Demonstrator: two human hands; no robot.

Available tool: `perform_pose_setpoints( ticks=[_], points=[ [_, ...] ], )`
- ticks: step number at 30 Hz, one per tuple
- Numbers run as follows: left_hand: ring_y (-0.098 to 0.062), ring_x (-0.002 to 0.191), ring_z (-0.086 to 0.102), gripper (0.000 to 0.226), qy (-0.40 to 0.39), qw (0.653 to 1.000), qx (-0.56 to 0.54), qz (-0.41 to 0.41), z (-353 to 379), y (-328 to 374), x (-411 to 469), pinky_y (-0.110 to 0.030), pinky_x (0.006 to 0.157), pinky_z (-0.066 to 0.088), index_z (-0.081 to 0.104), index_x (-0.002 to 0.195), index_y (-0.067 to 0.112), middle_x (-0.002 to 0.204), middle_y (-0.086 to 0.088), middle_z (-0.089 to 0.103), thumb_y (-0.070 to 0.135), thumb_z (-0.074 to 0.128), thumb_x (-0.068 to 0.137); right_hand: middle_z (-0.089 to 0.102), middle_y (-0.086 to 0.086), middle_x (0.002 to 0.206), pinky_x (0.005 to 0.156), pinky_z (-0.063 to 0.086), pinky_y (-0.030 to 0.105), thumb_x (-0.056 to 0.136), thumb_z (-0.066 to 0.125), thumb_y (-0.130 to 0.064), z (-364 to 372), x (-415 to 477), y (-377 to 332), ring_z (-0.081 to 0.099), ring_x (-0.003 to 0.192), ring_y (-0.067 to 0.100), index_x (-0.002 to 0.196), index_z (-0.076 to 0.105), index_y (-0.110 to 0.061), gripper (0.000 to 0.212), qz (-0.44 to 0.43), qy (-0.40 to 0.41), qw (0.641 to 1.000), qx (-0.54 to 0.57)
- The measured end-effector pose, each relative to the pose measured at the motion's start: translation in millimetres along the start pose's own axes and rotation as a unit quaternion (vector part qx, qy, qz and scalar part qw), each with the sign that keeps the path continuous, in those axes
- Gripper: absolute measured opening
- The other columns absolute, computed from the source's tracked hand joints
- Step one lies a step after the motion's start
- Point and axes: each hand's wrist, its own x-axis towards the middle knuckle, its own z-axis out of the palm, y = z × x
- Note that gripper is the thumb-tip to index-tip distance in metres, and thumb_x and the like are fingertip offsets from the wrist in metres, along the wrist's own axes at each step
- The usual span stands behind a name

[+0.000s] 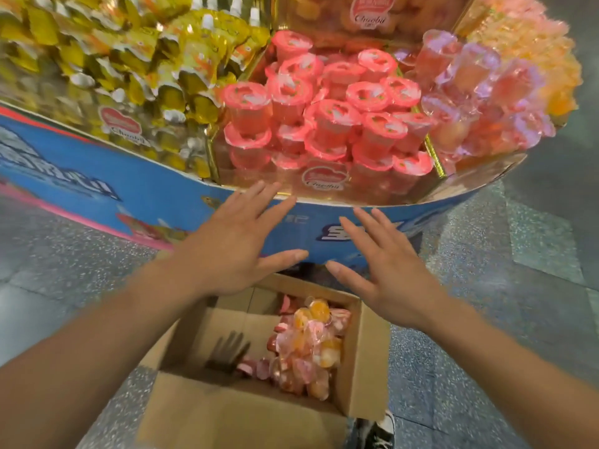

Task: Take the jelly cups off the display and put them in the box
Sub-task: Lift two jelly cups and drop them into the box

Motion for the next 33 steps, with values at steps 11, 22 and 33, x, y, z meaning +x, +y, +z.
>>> perform_pose_setpoints(
  ticks=[11, 22, 33],
  points=[
    [-0.023, 0.154, 0.012, 0.100, 0.009, 1.000, -0.004, 0.005, 200.9, -40.7, 15.8, -0.043, 0.124, 0.013, 0.025, 0.157, 0.021, 0.165, -0.005, 0.020, 0.082, 0.018, 0.079, 0.038, 0.000, 0.156, 0.122, 0.026, 0.037, 0.094, 0.037, -0.073, 183.7, 23.8, 89.5, 0.029, 0.146, 0.018, 0.155, 0.035, -0.019, 0.081, -0.015, 0.024, 1.000, 0.005],
    [-0.016, 0.154, 0.006, 0.090, -0.073, 0.997, 0.008, 0.000, 363.3, -79.1, 57.2, -0.026, 0.121, 0.003, 0.011, 0.160, 0.025, 0.167, -0.002, 0.012, 0.078, 0.031, 0.090, 0.056, -0.004, 0.142, 0.105, 0.040, 0.031, 0.090, 0.058, -0.064, 325.3, 65.0, 155.8, 0.052, 0.129, 0.016, 0.144, 0.047, -0.026, 0.067, -0.059, -0.115, 0.992, -0.011],
    [-0.015, 0.154, 0.005, 0.085, -0.122, 0.992, 0.006, -0.019, 402.3, -83.4, 49.7, -0.031, 0.122, 0.007, 0.011, 0.160, 0.029, 0.167, 0.002, 0.011, 0.074, 0.030, 0.091, 0.037, 0.001, 0.154, 0.108, 0.043, 0.041, 0.085, 0.072, -0.051, 398.4, 50.3, 170.0, 0.048, 0.134, 0.027, 0.155, 0.027, -0.033, 0.085, -0.121, -0.252, 0.951, -0.134]
  ],
)
